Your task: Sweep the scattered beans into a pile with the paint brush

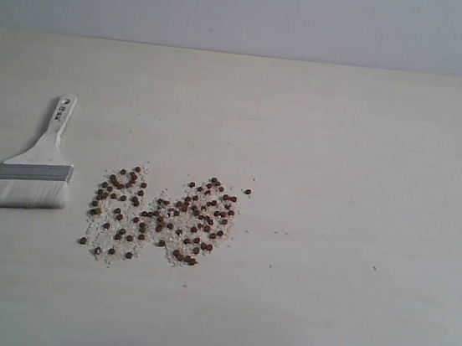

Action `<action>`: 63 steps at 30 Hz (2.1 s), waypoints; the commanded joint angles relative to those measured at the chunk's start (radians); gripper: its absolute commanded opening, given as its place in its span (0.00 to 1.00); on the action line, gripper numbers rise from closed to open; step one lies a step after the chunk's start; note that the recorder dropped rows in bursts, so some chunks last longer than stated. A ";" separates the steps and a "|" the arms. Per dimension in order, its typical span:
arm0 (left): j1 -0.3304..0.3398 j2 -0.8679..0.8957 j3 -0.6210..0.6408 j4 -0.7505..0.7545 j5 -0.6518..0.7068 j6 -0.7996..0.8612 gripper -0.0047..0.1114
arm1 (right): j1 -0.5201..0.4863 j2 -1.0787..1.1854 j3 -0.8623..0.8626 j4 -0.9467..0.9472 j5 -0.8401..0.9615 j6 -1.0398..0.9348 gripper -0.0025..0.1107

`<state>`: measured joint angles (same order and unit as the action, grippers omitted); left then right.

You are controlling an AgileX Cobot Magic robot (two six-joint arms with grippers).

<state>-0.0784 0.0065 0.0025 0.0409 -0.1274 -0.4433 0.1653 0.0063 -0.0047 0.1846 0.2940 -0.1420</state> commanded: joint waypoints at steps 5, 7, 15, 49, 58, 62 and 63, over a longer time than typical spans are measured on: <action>0.000 -0.004 -0.043 -0.073 -0.407 -0.240 0.04 | -0.003 -0.006 0.005 0.000 -0.005 -0.001 0.02; 0.000 0.091 -0.193 -0.225 -0.294 -0.067 0.04 | -0.003 -0.006 0.005 0.000 -0.005 -0.001 0.02; -0.002 1.058 -1.050 -0.340 0.666 0.343 0.04 | -0.003 -0.006 0.005 0.000 -0.005 -0.001 0.02; -0.185 2.206 -1.813 -0.048 1.292 0.308 0.52 | -0.003 -0.006 0.005 0.000 -0.005 -0.001 0.02; -0.193 2.289 -1.887 -0.048 1.327 0.320 0.52 | -0.003 -0.006 0.005 0.000 -0.005 -0.001 0.02; -0.193 2.319 -1.887 -0.041 1.314 0.348 0.52 | -0.003 -0.006 0.005 0.000 -0.005 -0.001 0.02; -0.193 2.322 -1.887 -0.041 1.307 0.357 0.52 | -0.003 -0.006 0.005 0.000 -0.005 -0.001 0.02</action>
<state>-0.2660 2.3140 -1.8751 0.0000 1.1928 -0.1075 0.1653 0.0063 -0.0047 0.1846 0.2940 -0.1420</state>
